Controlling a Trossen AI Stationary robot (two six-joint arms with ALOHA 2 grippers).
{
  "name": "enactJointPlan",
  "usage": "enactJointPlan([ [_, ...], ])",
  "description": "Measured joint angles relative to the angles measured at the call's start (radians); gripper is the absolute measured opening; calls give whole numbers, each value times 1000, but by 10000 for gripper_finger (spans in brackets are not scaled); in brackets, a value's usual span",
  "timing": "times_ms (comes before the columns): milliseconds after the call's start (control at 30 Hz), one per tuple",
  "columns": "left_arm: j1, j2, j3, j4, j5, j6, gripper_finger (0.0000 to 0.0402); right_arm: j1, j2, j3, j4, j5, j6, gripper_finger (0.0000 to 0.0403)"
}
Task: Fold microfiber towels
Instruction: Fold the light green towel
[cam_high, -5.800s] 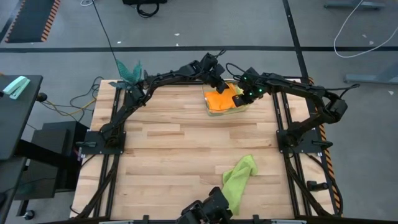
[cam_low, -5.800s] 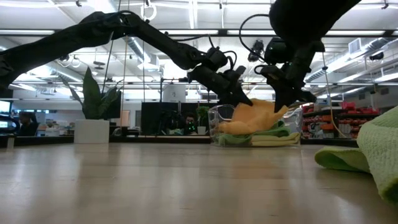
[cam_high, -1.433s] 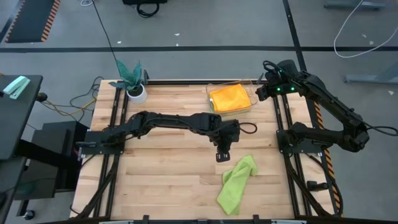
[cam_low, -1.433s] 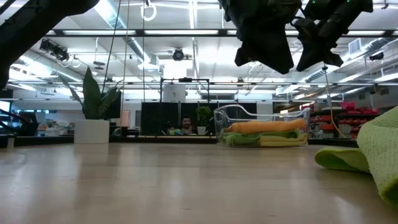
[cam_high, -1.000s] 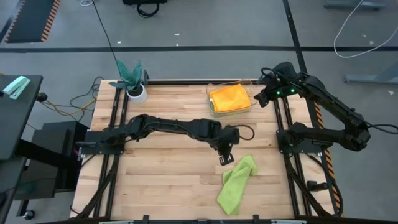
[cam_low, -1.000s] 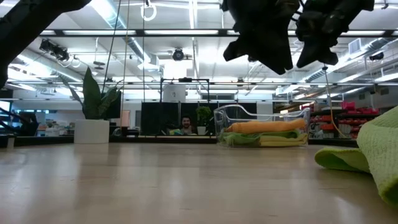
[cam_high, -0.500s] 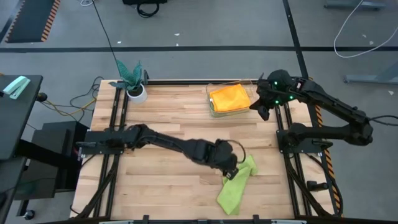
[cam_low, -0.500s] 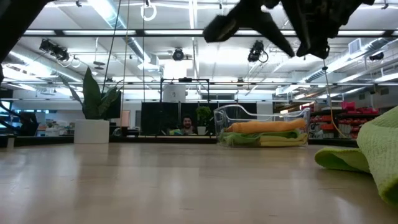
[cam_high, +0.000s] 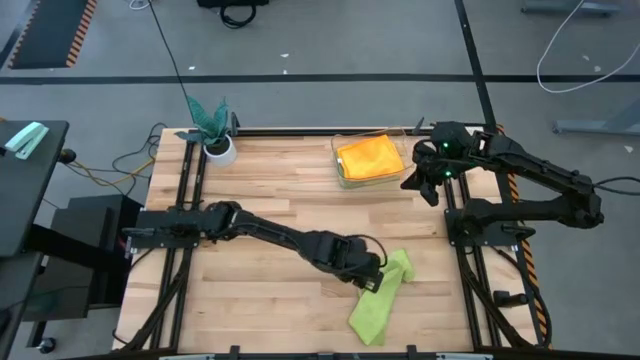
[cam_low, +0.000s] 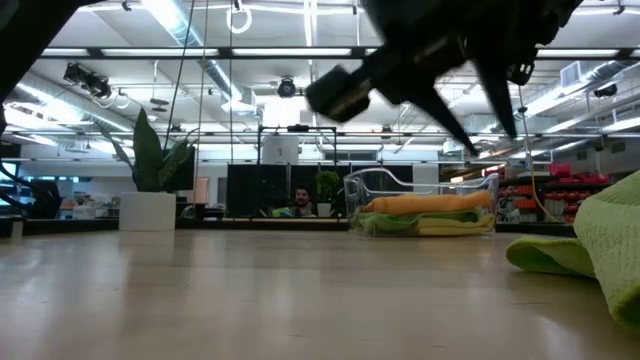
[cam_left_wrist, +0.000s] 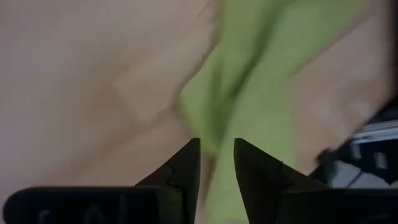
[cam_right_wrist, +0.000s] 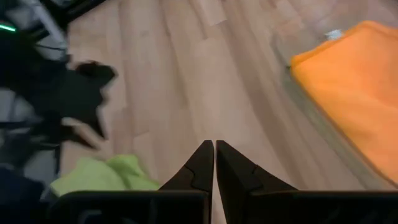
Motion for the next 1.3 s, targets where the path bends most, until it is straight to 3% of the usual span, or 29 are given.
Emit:
enactJointPlan([
  [233, 7, 4, -134, 71, 38, -130, 106, 55, -5, 0, -4, -12, 13, 23],
  [500, 34, 0, -217, 368, 55, -134, 114, 88, -5, 0, -4, -12, 14, 23],
  [633, 40, -1, -242, 332, 103, -134, 125, 98, -5, 0, -4, -12, 28, 22],
  [1300, 48, 12, -258, 350, 125, -147, 162, 109, -5, 0, -3, -12, 11, 22],
])
